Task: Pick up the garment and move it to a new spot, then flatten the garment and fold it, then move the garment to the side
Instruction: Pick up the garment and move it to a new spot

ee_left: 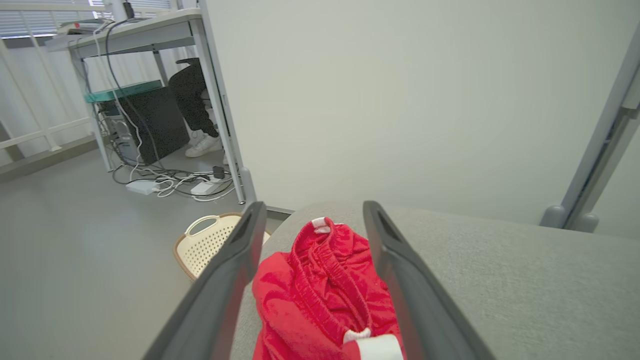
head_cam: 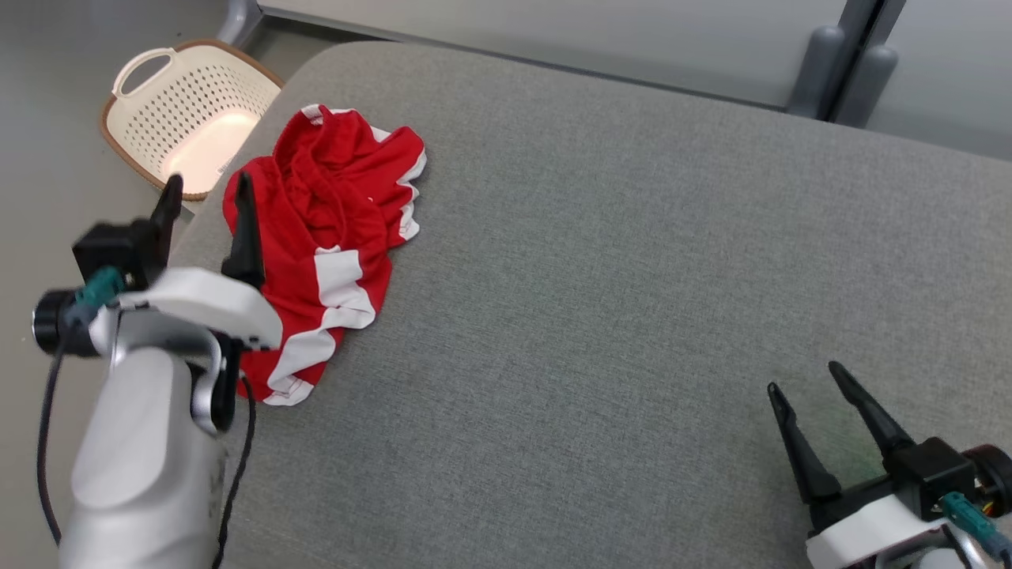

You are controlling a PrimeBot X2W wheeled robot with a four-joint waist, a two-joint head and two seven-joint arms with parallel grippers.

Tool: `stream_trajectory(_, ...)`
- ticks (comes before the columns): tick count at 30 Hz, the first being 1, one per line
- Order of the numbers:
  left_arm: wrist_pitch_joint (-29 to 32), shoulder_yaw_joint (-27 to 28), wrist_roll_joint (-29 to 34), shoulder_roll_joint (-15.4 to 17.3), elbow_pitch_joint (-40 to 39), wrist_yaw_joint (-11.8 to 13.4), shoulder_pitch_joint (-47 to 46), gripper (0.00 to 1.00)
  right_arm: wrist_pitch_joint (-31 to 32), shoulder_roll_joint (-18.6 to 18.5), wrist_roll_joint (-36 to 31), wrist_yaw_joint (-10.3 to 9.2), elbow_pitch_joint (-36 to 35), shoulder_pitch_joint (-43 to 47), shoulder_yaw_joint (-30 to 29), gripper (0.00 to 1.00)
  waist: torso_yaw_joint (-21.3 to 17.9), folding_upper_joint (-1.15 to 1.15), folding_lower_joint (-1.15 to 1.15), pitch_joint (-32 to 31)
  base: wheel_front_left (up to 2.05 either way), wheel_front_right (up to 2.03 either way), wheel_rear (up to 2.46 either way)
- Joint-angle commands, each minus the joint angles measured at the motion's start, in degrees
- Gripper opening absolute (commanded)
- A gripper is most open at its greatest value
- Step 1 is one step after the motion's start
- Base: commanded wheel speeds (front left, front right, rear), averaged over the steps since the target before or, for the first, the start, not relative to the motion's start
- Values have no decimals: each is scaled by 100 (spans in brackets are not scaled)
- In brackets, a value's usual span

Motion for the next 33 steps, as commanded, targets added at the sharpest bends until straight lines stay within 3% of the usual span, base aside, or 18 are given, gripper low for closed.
stream_trajectory(1, 257, -7, -51, 86, 411, -74, -644, 100, -6, -178, -13, -4, -59, -188, -18, 100, -229, 0, 0, 524, 0, 0, 0)
stream_trajectory(5, 907, -54, -93, 177, 1206, -83, -1436, 100, -7, -382, -2, -4, -137, -342, -44, 100, -366, 0, 0, 854, 0, 0, 0)
stream_trajectory(11, 1649, 57, -168, 448, 2384, 116, -2591, 100, -5, -666, 47, -7, -259, -636, -52, 100, -758, 0, 0, 1467, 0, 0, 0)
stream_trajectory(23, 1876, 247, -282, 1099, 3866, 414, -3713, 100, 58, -882, 21, -25, -269, -727, -413, 100, -1392, 0, 0, 2377, 0, 0, 0)
stream_trajectory(31, 1998, 216, -362, 1096, 4445, 402, -3659, 100, 86, -830, -64, -31, -271, -720, -637, 100, -1523, 0, 0, 2604, 0, 0, 0)
stream_trajectory(32, 1980, 205, -369, 1082, 4481, 355, -3645, 0, 86, -805, -72, -31, -263, -734, -632, 100, -1526, 0, 0, 2600, 0, 0, 0)
stream_trajectory(33, 1875, 206, -380, 1066, 4480, 354, -3640, 0, 86, -773, -73, -31, -253, -765, -608, 100, -1526, 0, 0, 2588, 0, 0, 0)
